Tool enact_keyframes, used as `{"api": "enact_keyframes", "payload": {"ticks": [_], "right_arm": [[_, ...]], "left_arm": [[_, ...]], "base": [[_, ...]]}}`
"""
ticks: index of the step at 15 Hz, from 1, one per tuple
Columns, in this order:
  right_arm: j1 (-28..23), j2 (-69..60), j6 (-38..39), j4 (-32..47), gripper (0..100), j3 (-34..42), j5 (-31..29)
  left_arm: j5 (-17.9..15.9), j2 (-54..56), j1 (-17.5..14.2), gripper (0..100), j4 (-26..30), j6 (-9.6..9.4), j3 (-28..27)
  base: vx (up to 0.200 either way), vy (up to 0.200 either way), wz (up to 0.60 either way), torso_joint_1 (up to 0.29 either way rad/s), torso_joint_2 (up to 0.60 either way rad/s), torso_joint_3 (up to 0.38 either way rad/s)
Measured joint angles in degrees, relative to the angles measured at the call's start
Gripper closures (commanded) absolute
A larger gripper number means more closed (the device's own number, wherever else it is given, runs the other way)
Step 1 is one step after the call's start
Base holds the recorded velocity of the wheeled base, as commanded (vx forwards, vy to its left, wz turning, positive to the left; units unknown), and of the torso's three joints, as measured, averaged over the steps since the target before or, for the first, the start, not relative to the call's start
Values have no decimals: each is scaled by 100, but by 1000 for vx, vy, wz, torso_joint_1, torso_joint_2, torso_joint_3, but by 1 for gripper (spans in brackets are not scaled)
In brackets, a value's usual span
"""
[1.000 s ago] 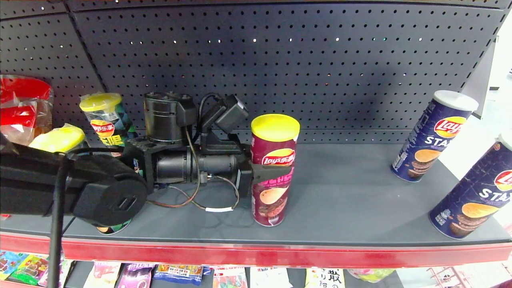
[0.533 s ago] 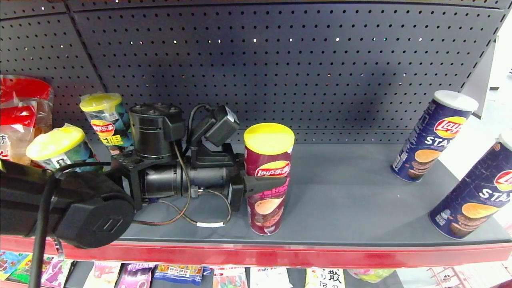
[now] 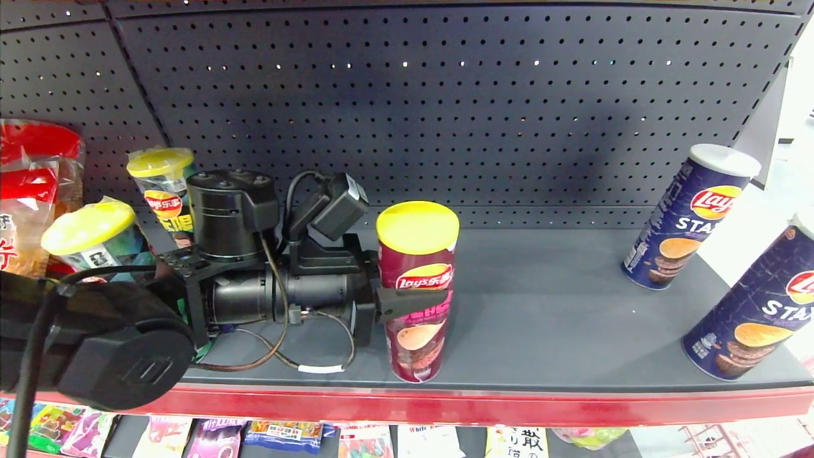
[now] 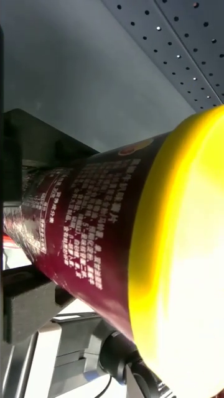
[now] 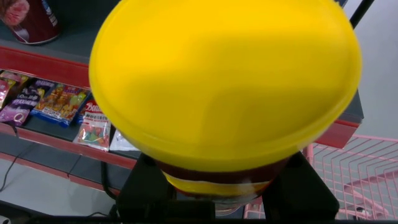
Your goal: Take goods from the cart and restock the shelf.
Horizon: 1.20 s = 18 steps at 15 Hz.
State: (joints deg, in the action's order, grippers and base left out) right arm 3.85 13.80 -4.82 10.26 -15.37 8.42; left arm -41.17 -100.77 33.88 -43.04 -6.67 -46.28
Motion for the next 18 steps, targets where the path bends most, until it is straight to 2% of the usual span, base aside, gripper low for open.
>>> {"api": "enact_keyframes", "payload": {"ticks": [8,13,14,18], "right_arm": [[0,0,0,0,100,-9,0],[0,0,0,2,100,-9,5],[0,0,0,2,100,-9,2],[0,0,0,2,100,-9,0]], "left_arm": [[-33,102,-50,100,-11,-28,151],[-139,105,-50,100,0,-118,160],[-144,102,-50,0,0,-118,162],[-155,96,-48,0,10,-148,166]], "base": [[0,0,0,0,0,0],[0,0,0,0,0,0],[0,0,0,0,0,0],[0,0,0,0,0,0]]}}
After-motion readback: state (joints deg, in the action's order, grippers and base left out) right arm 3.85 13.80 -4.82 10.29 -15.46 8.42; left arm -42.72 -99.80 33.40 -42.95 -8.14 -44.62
